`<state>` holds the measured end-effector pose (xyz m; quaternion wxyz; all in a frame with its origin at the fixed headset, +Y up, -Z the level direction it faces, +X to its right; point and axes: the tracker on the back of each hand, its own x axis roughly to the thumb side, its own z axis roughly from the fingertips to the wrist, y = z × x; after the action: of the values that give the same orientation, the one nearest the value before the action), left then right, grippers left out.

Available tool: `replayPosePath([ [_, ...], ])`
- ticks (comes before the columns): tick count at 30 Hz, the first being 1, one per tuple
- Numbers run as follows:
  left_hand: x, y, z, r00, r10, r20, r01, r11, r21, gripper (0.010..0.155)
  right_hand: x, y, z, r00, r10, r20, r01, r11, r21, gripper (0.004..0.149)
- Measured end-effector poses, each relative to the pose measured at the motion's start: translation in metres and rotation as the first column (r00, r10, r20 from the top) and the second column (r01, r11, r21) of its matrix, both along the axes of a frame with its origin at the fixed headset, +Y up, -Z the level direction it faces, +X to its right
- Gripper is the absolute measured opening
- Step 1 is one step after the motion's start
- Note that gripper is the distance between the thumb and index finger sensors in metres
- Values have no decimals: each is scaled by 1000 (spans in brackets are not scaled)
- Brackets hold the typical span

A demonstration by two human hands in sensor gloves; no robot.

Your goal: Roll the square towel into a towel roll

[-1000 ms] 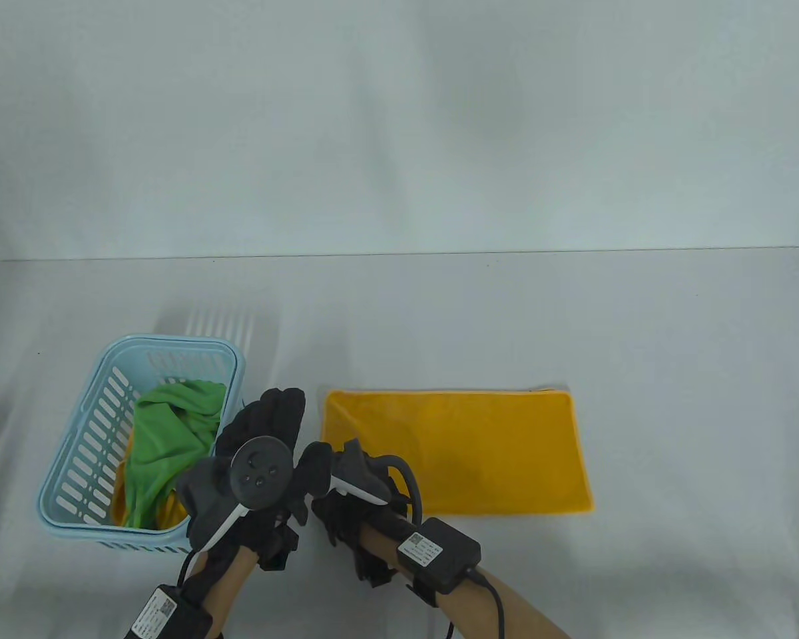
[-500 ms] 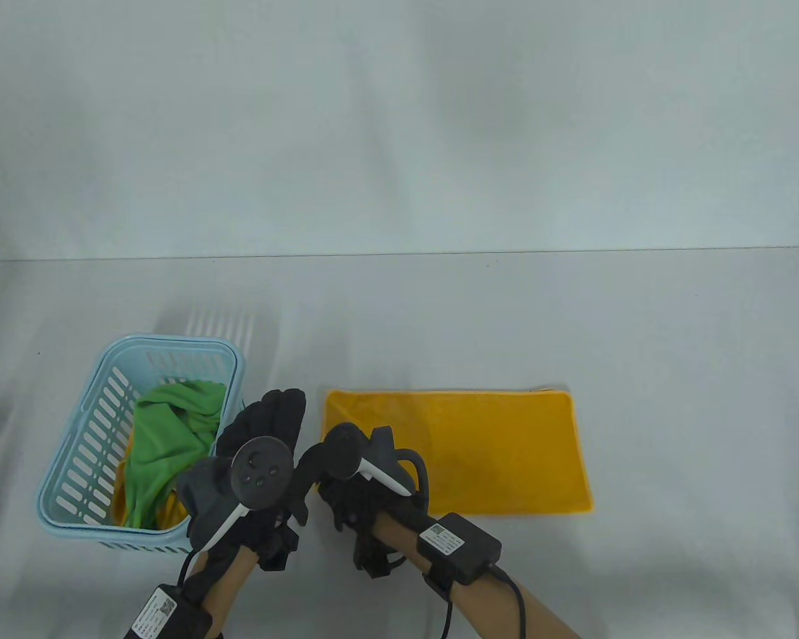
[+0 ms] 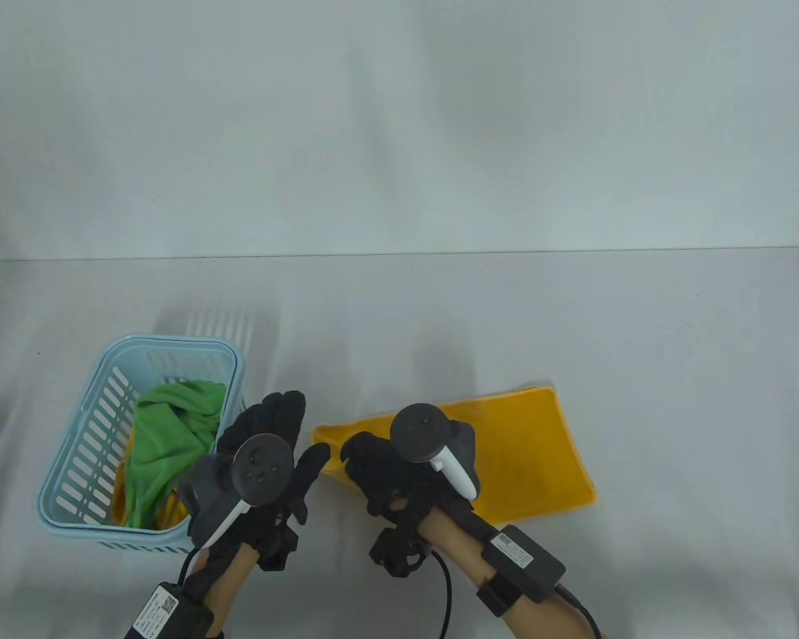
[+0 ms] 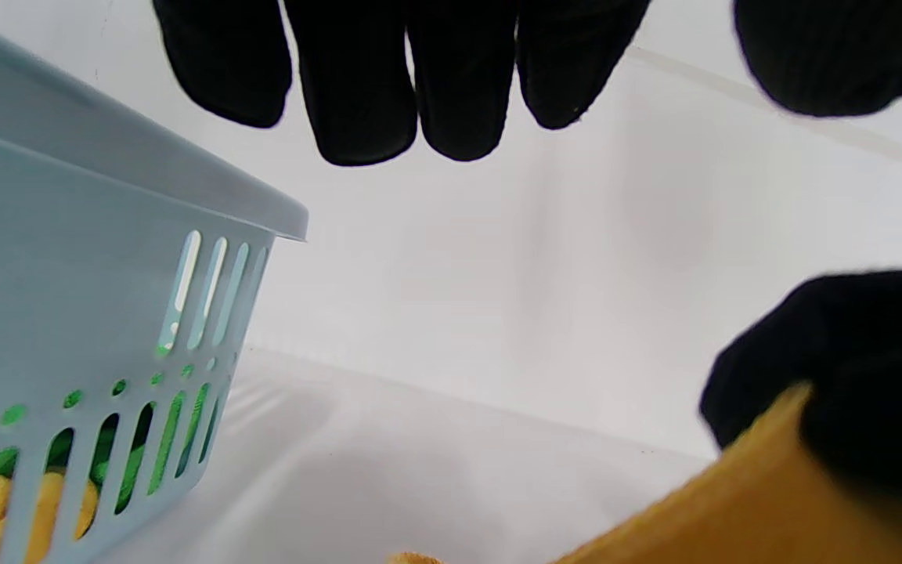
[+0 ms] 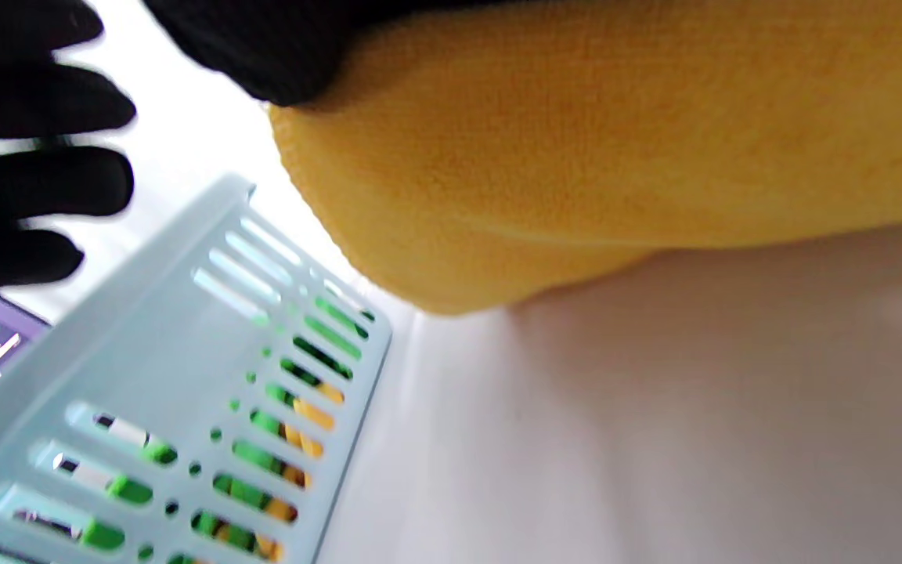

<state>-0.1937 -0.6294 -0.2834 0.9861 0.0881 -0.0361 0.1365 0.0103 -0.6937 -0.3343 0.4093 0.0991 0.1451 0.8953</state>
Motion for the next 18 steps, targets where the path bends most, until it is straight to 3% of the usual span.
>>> replayPosePath([
  [8,3,0,-1,1000,-1,27,0,1000,22,77,26,32,-7,991,-126,45,125,991,39,40],
  [18,17,-23,-12,985,18,170,12,986,-168,78,55,57,-1,983,-176,49,171,981,94,40],
])
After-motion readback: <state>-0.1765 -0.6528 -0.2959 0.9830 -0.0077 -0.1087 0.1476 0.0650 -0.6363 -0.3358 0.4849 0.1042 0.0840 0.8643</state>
